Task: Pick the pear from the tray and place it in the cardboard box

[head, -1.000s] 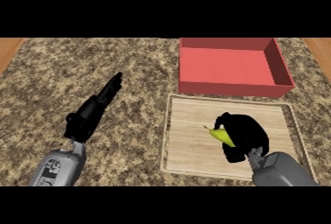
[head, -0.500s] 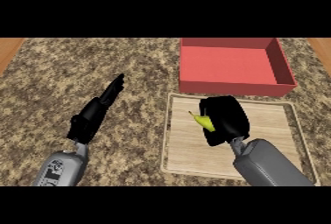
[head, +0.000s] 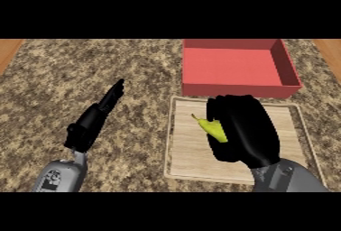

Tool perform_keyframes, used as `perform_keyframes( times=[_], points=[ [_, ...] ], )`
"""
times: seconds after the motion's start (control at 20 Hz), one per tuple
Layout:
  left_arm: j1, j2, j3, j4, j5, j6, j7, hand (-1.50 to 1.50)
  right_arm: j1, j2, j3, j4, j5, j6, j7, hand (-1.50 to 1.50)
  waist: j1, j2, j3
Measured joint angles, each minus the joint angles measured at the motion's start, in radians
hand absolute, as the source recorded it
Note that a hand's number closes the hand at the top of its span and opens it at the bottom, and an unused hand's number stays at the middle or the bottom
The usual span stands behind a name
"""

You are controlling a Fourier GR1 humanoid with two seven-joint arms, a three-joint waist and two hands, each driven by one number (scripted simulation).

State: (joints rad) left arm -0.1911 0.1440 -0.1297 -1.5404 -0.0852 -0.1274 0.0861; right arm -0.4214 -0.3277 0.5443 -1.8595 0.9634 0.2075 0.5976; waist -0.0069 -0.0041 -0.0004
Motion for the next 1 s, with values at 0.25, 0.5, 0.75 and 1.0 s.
perform_keyframes(
  times=[0.25,0.5,0.75,1.0],
  points=[
    [0.004,-0.003,0.005,-0.014,-0.003,0.0,0.009,0.0,-0.006,0.018,-0.061,-0.238,-0.05,0.102,0.07,1.5,-0.002,-0.001,0.0],
    [-0.006,-0.015,0.005,0.012,-0.019,0.002,-0.011,0.0,-0.061,0.061,-0.181,-0.346,-0.103,0.184,0.149,1.5,0.002,0.001,0.0],
    [-0.009,-0.024,0.011,0.014,-0.02,-0.006,-0.006,0.0,-0.146,0.099,-0.274,-0.313,-0.102,0.22,0.192,1.5,0.007,0.003,0.0],
    [-0.015,-0.022,0.024,-0.015,-0.014,-0.021,0.022,0.0,-0.246,0.112,-0.368,-0.213,-0.102,0.229,0.183,1.5,0.011,0.004,0.0]
  ],
)
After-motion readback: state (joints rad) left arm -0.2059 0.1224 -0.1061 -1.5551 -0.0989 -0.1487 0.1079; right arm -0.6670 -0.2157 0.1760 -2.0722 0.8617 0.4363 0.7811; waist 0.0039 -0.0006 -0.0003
